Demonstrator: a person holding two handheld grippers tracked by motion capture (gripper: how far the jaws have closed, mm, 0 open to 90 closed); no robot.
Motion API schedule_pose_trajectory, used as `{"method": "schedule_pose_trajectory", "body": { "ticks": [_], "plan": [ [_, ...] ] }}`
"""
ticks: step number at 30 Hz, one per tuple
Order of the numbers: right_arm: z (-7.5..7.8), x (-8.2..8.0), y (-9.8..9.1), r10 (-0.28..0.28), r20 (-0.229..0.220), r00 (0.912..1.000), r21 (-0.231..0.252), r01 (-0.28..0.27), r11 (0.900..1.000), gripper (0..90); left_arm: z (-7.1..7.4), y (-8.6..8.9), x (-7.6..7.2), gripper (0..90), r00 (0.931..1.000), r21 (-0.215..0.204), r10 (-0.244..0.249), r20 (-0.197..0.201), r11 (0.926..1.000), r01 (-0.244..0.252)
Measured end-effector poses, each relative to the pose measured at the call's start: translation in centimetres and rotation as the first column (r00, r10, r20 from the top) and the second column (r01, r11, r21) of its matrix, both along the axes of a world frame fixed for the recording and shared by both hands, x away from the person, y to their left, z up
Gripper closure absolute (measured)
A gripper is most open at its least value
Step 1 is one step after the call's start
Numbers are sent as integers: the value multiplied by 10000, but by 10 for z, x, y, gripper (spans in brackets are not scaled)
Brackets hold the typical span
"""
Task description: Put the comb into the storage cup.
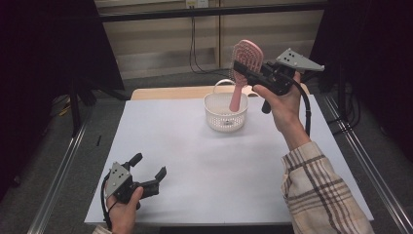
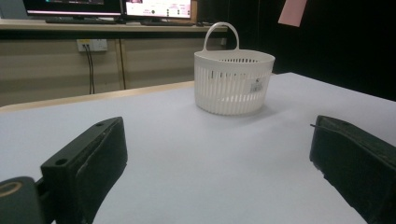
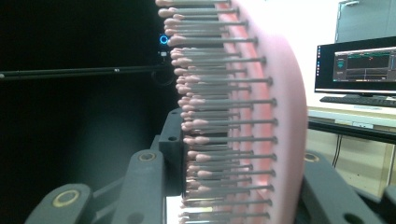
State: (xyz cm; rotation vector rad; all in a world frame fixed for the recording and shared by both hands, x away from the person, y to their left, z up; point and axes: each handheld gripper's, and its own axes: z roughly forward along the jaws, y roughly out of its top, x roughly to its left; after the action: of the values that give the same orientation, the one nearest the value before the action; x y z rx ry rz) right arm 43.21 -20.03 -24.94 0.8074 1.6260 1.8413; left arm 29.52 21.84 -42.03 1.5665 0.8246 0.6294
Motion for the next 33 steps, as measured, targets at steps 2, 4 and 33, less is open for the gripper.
{"method": "schedule_pose_trajectory", "body": {
  "ticks": [2, 4, 33],
  "plan": [
    [2, 1, 1, -15, 113, 9999, -49, 16, 10000, 622, 0, 0, 0, 41, 10000, 6, -31, 3, 10000, 31],
    [3, 3, 2, -55, 101, 9999, 10, 55, 10000, 621, 0, 0, 0, 42, 10000, 35, -65, 3, 10000, 65],
    [-10, 36, 7, -812, -368, 9960, 199, 820, 9964, 631, 0, -3, -1, 42, 9997, 80, -253, -33, 9996, 253]
  ]
}}
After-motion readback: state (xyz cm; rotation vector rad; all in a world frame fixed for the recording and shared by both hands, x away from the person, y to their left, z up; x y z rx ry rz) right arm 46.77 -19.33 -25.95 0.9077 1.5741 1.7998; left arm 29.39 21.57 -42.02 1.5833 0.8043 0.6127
